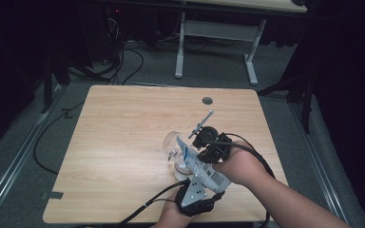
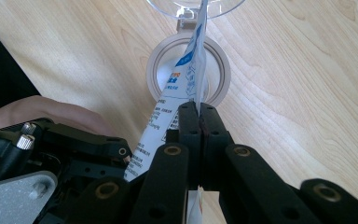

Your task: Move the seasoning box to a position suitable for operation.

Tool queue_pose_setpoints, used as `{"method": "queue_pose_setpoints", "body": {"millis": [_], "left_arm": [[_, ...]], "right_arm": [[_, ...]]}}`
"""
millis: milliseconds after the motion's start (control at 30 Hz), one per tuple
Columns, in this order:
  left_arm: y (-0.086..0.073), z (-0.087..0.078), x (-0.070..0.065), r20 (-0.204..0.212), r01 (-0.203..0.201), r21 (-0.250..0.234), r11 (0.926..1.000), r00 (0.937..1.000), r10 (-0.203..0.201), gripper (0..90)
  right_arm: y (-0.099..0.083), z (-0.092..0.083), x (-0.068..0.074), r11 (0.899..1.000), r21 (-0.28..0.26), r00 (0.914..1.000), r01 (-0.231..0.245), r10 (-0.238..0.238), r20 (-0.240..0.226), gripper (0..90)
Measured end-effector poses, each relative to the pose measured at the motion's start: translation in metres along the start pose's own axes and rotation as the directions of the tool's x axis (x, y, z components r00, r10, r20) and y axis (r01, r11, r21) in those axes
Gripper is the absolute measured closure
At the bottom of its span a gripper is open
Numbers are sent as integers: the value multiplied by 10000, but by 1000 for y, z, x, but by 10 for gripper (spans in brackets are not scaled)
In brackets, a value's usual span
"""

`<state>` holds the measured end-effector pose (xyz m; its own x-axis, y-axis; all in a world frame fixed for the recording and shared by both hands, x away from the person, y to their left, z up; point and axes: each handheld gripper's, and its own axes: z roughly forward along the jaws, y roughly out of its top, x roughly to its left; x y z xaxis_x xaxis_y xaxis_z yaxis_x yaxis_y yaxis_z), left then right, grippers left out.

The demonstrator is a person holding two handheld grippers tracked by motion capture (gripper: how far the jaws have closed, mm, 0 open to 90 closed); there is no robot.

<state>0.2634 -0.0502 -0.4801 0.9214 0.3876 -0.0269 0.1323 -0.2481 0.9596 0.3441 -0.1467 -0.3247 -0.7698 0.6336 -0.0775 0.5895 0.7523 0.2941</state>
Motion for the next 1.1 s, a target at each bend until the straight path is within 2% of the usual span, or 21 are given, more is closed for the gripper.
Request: {"method": "queue_pose_setpoints", "body": {"millis": [567, 1100], "left_arm": [[1, -1, 1, 17, -29, -94, 10000, 10000, 29, 574], [7, 1, 4, 56, -197, 23, 9998, 9998, 197, 574]], "right_arm": [[-1, -3, -1, 10000, -80, 10000, 1, -1, 36, 899], [0, -5, -4, 9999, -149, 9999, -50, 51, 93, 899]]}}
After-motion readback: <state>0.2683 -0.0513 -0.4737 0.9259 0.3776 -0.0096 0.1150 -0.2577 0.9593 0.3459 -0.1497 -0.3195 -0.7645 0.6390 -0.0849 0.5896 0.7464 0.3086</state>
